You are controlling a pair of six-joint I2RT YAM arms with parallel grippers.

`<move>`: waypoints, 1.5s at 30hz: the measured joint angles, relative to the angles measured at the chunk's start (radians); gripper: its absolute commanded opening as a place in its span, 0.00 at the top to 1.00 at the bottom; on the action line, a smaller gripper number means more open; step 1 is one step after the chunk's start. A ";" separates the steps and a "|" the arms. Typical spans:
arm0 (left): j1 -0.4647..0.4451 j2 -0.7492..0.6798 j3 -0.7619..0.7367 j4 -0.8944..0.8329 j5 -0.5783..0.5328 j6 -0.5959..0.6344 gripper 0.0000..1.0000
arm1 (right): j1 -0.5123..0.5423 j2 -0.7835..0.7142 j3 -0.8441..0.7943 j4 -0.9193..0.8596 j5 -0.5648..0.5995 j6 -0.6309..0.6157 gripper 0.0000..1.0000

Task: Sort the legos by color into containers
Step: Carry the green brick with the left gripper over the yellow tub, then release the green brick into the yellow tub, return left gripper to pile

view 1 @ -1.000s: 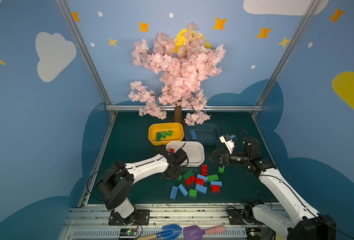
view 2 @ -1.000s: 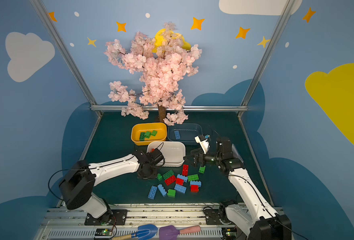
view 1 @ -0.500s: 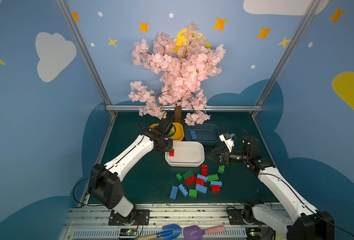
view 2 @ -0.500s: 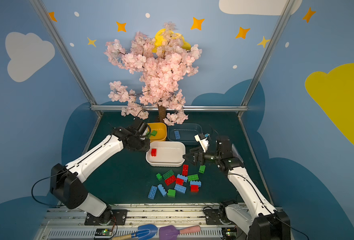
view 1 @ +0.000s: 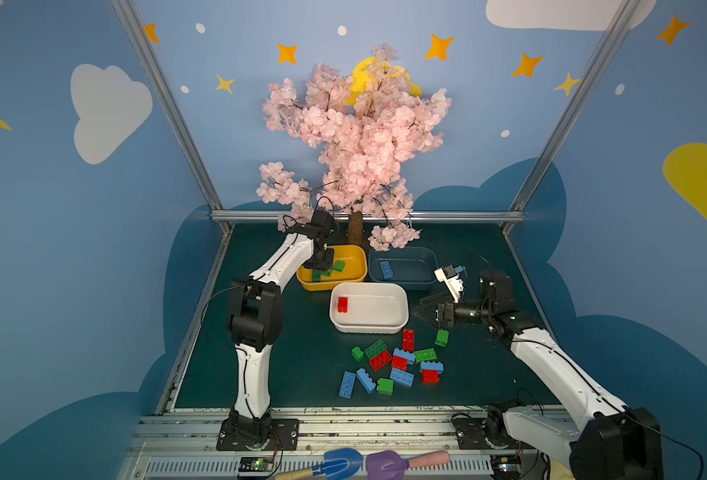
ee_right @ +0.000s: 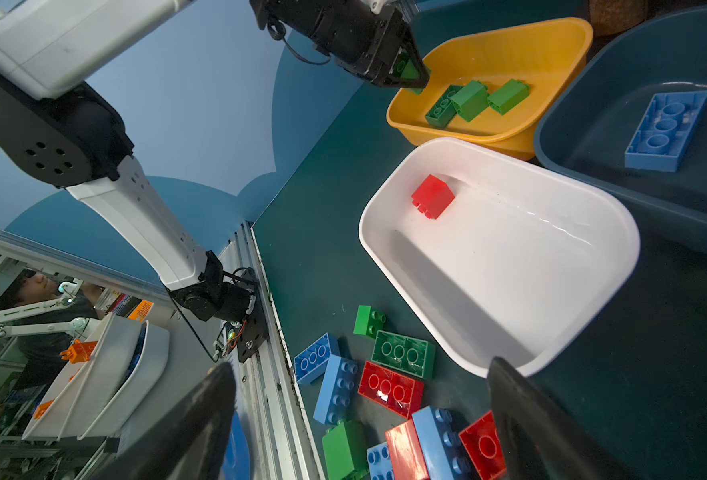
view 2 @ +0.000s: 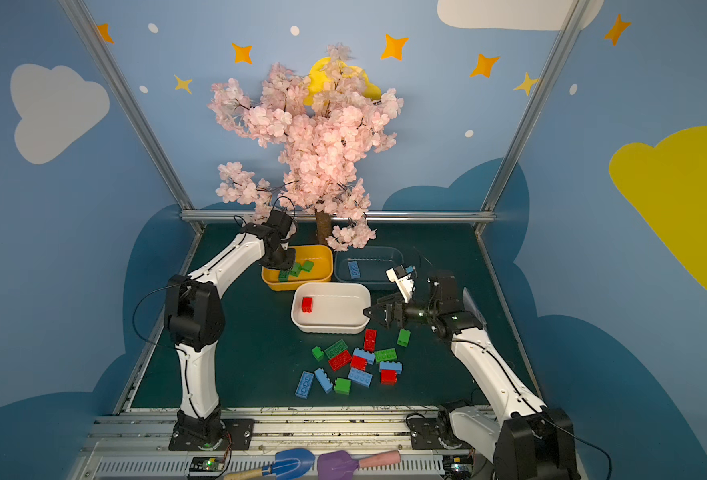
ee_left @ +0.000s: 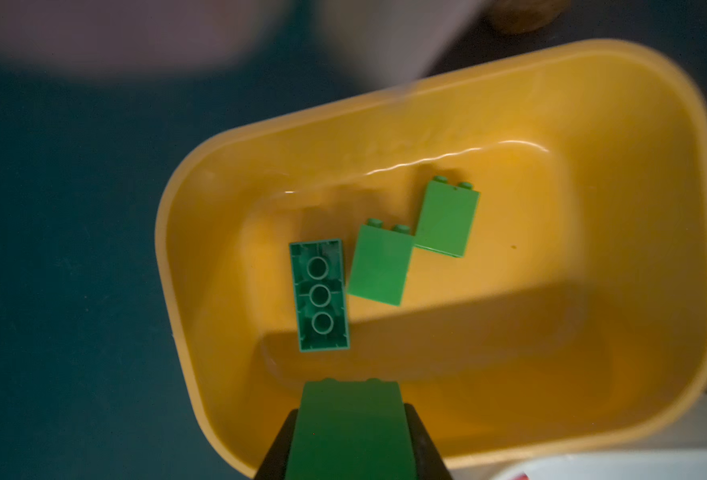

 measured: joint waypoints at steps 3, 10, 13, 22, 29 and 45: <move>0.014 0.059 0.032 -0.009 -0.050 0.010 0.74 | 0.000 0.014 0.003 0.003 -0.003 0.000 0.07; 0.023 0.152 0.072 -0.017 -0.147 0.024 0.69 | 0.000 0.048 0.021 0.005 -0.017 -0.001 0.07; 0.023 0.157 0.078 -0.026 -0.157 0.024 0.57 | 0.001 0.051 0.023 0.004 -0.022 -0.002 0.07; -0.001 0.051 0.040 -0.061 -0.108 0.012 0.34 | 0.002 0.054 0.035 0.003 -0.027 -0.011 0.07; -0.045 -0.173 -0.136 -0.074 0.000 -0.030 0.27 | 0.002 0.054 0.035 -0.011 -0.028 -0.020 0.07; -0.316 -0.613 -0.678 -0.036 0.226 -0.348 0.20 | 0.002 0.035 0.035 -0.042 -0.026 -0.031 0.07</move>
